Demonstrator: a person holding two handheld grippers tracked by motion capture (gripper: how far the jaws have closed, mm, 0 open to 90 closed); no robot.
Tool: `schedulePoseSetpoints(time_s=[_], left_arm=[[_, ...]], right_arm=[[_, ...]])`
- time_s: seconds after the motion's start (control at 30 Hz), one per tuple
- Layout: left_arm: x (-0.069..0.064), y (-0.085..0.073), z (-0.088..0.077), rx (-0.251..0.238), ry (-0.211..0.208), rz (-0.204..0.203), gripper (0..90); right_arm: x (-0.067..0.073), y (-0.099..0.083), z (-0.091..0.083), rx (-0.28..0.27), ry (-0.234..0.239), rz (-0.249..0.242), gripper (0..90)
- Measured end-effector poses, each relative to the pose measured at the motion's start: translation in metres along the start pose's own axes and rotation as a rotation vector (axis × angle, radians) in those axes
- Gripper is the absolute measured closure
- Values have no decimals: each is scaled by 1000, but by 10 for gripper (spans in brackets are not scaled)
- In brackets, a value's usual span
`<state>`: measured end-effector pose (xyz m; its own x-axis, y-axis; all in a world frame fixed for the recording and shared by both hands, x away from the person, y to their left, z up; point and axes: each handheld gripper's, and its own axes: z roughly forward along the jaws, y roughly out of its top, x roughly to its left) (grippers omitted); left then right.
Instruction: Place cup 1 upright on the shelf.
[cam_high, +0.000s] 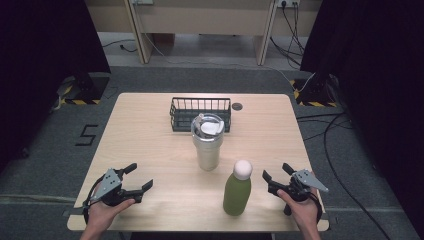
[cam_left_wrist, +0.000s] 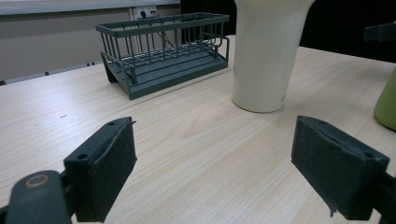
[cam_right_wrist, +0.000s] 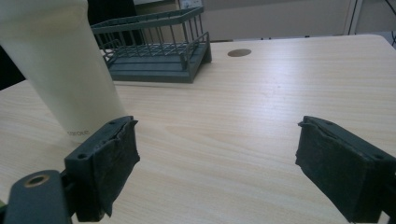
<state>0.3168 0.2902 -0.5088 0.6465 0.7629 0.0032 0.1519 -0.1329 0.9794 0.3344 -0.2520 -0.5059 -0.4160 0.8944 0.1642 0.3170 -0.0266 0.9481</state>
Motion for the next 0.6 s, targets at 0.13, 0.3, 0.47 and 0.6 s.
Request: schedulePoseSetpoints(time_s=[0.13, 0.3, 0.47, 0.6], left_arm=[[0, 1, 4, -14, -5, -8, 132], [-2, 7, 21, -12, -33, -8, 130], [-9, 18, 45, -15, -85, 35, 124], [-16, 22, 65, -36, -130, 14, 111]], right_arm=[[-2, 0, 1, -1, -4, -4, 105], [-1, 2, 0, 0, -9, -8, 83], [-1, 5, -2, -8, -12, -8, 81], [-3, 5, -3, -9, -19, -9, 83]])
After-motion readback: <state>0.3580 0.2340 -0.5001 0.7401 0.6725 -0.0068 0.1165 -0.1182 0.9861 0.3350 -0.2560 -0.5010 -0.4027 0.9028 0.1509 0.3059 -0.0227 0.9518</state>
